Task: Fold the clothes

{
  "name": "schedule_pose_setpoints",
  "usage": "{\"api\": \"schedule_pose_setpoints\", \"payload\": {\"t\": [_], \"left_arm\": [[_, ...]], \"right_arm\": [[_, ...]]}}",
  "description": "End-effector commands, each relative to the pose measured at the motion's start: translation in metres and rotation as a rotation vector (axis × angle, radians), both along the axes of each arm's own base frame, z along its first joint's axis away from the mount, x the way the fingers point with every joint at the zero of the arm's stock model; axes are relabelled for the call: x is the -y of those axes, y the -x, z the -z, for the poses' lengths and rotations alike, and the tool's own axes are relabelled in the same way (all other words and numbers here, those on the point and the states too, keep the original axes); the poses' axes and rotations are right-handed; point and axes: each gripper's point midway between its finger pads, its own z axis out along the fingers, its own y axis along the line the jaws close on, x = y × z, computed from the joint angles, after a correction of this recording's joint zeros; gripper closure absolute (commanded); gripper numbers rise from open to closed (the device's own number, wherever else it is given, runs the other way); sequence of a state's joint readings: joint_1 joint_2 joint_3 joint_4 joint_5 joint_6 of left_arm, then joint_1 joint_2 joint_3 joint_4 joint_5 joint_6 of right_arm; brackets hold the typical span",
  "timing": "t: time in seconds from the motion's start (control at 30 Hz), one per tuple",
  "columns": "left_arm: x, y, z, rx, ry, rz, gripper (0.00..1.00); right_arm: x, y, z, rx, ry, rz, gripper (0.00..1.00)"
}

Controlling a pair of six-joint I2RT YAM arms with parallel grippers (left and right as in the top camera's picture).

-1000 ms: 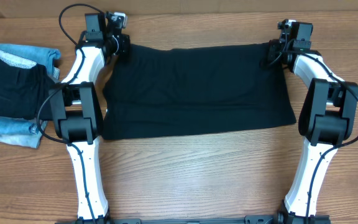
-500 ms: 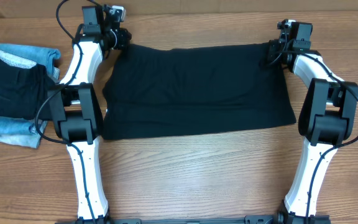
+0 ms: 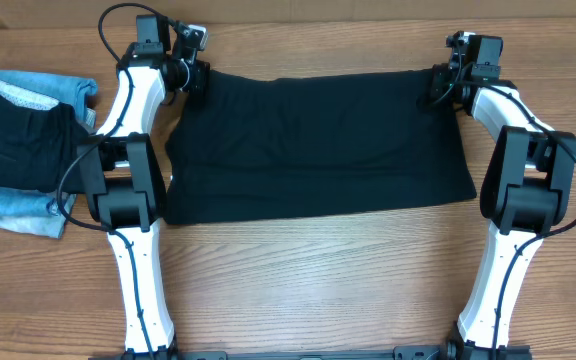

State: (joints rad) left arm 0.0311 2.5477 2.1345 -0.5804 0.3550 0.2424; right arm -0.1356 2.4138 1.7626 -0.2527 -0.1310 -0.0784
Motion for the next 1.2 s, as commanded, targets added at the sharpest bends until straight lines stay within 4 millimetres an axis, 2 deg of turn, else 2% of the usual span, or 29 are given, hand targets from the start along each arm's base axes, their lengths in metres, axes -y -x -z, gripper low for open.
{"api": "schedule_pose_setpoints", "payload": {"t": [0.0, 0.1, 0.2, 0.3, 0.43, 0.53, 0.6, 0.77, 0.97, 1.07, 1.17], "left_arm": [[0.002, -0.009, -0.015, 0.036, -0.004, 0.011, 0.96], [0.002, -0.007, -0.025, 0.021, -0.004, 0.01, 0.96], [0.002, -0.006, -0.042, 0.014, -0.002, 0.008, 0.96], [0.002, 0.001, -0.043, -0.022, -0.002, 0.007, 0.96], [0.001, 0.007, -0.05, -0.053, -0.008, 0.003, 0.96], [0.001, 0.011, -0.069, -0.061, -0.007, 0.003, 0.96], [0.0, 0.016, -0.074, -0.082, -0.011, 0.001, 0.96], [-0.005, 0.037, -0.084, -0.165, -0.019, -0.012, 0.96], [-0.007, 0.066, -0.08, -0.302, 0.007, -0.055, 0.96], [-0.008, 0.077, -0.088, -0.352, 0.036, -0.119, 0.96], [-0.012, 0.092, -0.106, -0.396, 0.058, -0.18, 0.96]], "right_arm": [[-0.004, -0.001, -0.002, 0.002, -0.006, -0.007, 0.96], [-0.004, -0.002, -0.006, 0.007, -0.006, -0.008, 0.96], [-0.011, -0.003, -0.024, 0.033, -0.031, -0.034, 0.96], [-0.012, -0.002, -0.035, 0.039, -0.037, -0.041, 0.96], [-0.013, 0.001, -0.055, 0.053, -0.032, -0.043, 0.96], [-0.013, 0.0, -0.079, 0.091, -0.027, -0.044, 0.96], [-0.013, 0.0, -0.091, 0.104, -0.024, -0.044, 0.96], [-0.009, 0.026, -0.104, 0.027, -0.008, -0.063, 0.96], [0.002, 0.052, -0.115, -0.049, -0.016, -0.042, 0.96], [0.003, 0.068, -0.111, -0.111, -0.029, -0.036, 0.96], [0.001, 0.077, -0.105, -0.158, -0.04, -0.037, 0.96]]}}
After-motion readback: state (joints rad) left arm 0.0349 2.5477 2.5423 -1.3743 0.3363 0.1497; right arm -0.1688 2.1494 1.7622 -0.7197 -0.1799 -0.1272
